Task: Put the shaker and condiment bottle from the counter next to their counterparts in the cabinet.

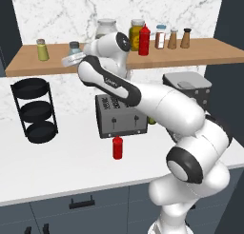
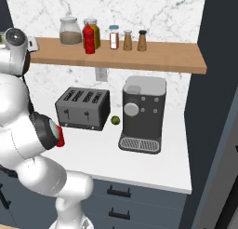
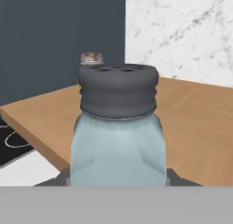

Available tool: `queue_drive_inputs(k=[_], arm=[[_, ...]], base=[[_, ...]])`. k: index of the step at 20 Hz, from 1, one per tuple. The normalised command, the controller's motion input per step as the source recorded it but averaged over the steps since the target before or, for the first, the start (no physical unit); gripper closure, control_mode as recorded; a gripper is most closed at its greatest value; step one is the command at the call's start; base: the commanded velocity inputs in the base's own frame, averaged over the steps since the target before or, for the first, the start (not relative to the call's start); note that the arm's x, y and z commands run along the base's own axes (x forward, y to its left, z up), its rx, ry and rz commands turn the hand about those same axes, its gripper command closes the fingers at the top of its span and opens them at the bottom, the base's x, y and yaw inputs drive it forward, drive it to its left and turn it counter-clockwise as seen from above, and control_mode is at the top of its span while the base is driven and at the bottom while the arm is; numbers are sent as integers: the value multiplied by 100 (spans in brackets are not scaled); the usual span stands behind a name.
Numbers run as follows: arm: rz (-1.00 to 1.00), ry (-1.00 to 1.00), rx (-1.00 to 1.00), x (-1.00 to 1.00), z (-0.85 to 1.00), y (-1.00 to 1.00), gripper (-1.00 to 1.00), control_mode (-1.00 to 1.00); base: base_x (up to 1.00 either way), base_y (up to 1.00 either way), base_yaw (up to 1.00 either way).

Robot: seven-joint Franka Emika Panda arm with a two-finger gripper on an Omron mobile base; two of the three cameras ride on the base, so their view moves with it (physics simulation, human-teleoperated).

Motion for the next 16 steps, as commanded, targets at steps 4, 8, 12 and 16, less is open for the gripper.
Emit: queue_drive_inputs(k=[4,8,12,16], arm=[[0,6,3,33,0,3,100,-100],[2,9,1,32,0,15,100,-100],[5,8,0,33,0,23,100,-100],[9,2,0,14,-2,19,100,-100]], base=[[0,0,0],[0,0,0],[0,0,0],[0,0,0]])
